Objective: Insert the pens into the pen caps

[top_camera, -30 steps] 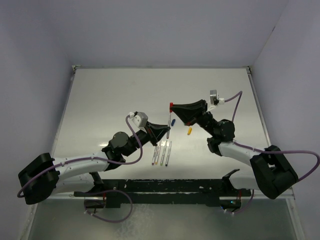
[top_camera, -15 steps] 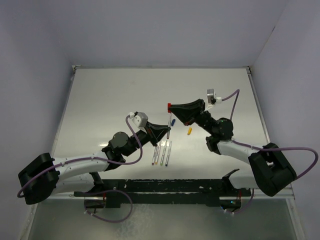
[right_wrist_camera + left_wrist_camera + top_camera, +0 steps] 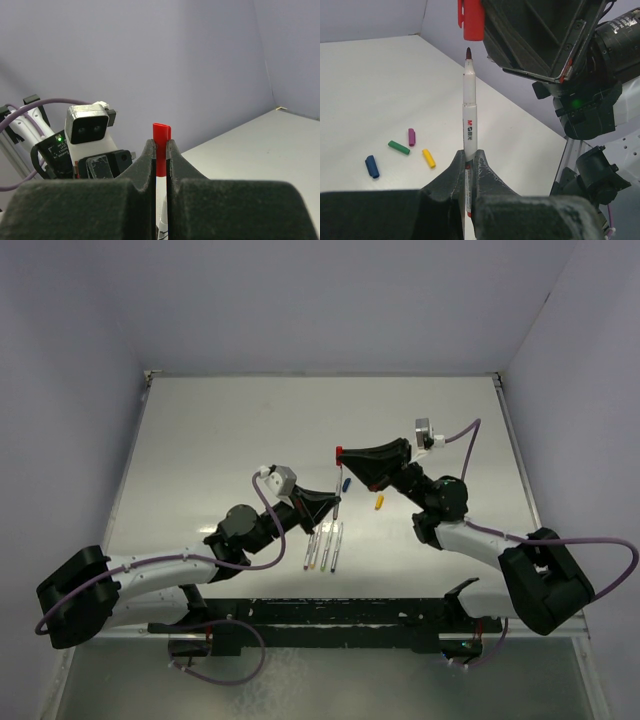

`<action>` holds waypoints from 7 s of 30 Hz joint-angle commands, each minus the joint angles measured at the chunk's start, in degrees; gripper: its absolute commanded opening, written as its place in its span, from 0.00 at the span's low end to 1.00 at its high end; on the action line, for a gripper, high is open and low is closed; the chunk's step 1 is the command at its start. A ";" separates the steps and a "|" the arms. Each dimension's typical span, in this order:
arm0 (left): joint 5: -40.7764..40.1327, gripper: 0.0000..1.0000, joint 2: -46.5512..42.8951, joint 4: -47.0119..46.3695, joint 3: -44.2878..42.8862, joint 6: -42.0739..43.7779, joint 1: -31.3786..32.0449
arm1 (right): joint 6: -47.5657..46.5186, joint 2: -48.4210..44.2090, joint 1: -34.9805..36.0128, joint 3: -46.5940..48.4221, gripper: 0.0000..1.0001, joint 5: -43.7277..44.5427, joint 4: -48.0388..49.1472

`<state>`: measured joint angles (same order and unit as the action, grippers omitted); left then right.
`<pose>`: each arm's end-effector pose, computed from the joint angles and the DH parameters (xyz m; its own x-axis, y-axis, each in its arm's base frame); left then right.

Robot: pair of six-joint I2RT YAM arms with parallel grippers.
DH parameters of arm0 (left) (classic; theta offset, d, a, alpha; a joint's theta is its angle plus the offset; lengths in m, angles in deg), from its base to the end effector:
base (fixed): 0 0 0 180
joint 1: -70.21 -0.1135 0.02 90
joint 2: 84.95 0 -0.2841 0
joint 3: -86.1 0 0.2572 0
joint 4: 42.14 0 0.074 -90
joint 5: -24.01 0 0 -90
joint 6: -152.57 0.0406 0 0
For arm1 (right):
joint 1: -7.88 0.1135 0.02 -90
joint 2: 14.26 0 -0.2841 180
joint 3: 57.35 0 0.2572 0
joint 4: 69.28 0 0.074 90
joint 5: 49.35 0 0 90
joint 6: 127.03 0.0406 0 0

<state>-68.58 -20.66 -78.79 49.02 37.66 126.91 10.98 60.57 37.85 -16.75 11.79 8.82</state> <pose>0.1325 -0.1983 0.2707 -0.2597 -0.3710 -0.8916 0.7730 0.4735 -0.4222 0.1958 0.1355 0.3189 -0.1476 0.6663 -0.7309 -0.9406 0.1340 0.3120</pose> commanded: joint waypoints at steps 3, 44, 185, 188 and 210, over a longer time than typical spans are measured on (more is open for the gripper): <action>0.22 0.00 -0.92 -3.59 0.58 -0.11 0.22 | -0.93 -1.30 0.17 1.39 0.00 -0.82 10.01; -0.81 0.00 -2.53 -5.18 0.35 1.64 0.20 | -1.35 -1.26 0.26 -0.08 0.00 -0.43 10.01; 37.58 0.00 -0.83 -12.67 -2.82 -3.49 -9.16 | -23.47 -23.82 8.21 11.74 0.76 -8.22 -52.55; 39.31 0.00 0.24 -14.96 -3.31 -5.41 -9.22 | -23.40 -23.14 8.21 11.62 0.70 -8.58 -51.74; 33.47 0.00 3.82 -31.58 -6.02 -15.47 -9.89 | -23.26 -16.64 8.23 11.11 0.00 -13.63 -51.48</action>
<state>-32.23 -16.75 -95.42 47.71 26.06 117.43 -11.25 41.01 46.05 -5.41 1.84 -40.18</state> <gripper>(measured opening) 0.034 0.157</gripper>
